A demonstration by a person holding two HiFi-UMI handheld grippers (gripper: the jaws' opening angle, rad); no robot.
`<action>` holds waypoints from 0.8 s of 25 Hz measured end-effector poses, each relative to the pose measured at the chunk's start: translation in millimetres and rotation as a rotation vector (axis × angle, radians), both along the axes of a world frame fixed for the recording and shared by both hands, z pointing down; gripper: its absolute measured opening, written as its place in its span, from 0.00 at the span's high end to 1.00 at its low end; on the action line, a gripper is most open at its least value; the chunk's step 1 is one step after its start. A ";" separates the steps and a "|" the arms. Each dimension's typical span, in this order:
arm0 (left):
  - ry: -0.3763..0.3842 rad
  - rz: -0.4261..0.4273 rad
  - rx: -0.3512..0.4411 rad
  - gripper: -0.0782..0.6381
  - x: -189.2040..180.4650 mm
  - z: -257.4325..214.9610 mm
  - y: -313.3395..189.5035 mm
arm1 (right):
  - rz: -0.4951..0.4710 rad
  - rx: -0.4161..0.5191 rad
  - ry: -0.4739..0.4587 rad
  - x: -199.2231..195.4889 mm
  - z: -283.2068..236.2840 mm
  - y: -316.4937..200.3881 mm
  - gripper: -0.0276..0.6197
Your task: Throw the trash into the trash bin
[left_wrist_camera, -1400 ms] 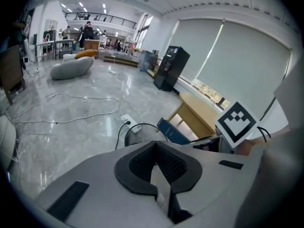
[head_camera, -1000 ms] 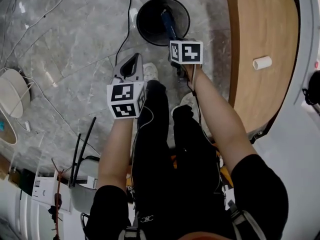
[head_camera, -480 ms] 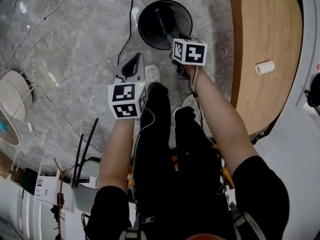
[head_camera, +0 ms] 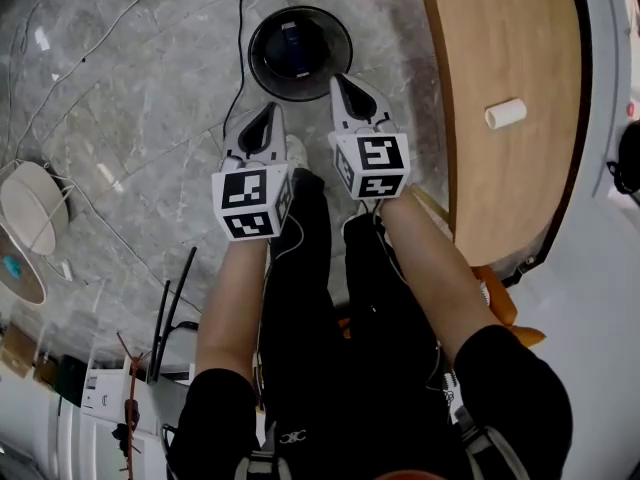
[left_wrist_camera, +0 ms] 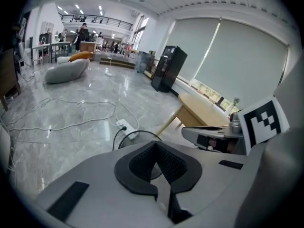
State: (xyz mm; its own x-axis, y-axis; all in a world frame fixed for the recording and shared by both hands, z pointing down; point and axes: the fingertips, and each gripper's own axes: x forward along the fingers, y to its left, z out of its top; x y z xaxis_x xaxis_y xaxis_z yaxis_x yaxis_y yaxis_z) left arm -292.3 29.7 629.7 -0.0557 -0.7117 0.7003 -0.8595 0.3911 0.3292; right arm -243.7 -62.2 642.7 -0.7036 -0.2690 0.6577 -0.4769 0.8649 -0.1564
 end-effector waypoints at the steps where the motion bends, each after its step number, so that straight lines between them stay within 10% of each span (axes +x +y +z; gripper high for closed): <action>1: -0.007 0.002 0.015 0.87 4.7 -8.3 -5.3 | 0.013 0.016 -0.029 5.7 -15.9 -2.4 0.94; 11: -0.059 0.130 0.170 0.87 85.4 -100.3 -74.9 | 0.302 0.175 -0.267 112.7 -164.5 -69.8 0.94; 20: -0.054 0.317 0.236 0.87 211.5 -148.0 -137.7 | 0.617 0.262 -0.219 285.3 -200.2 -128.4 0.94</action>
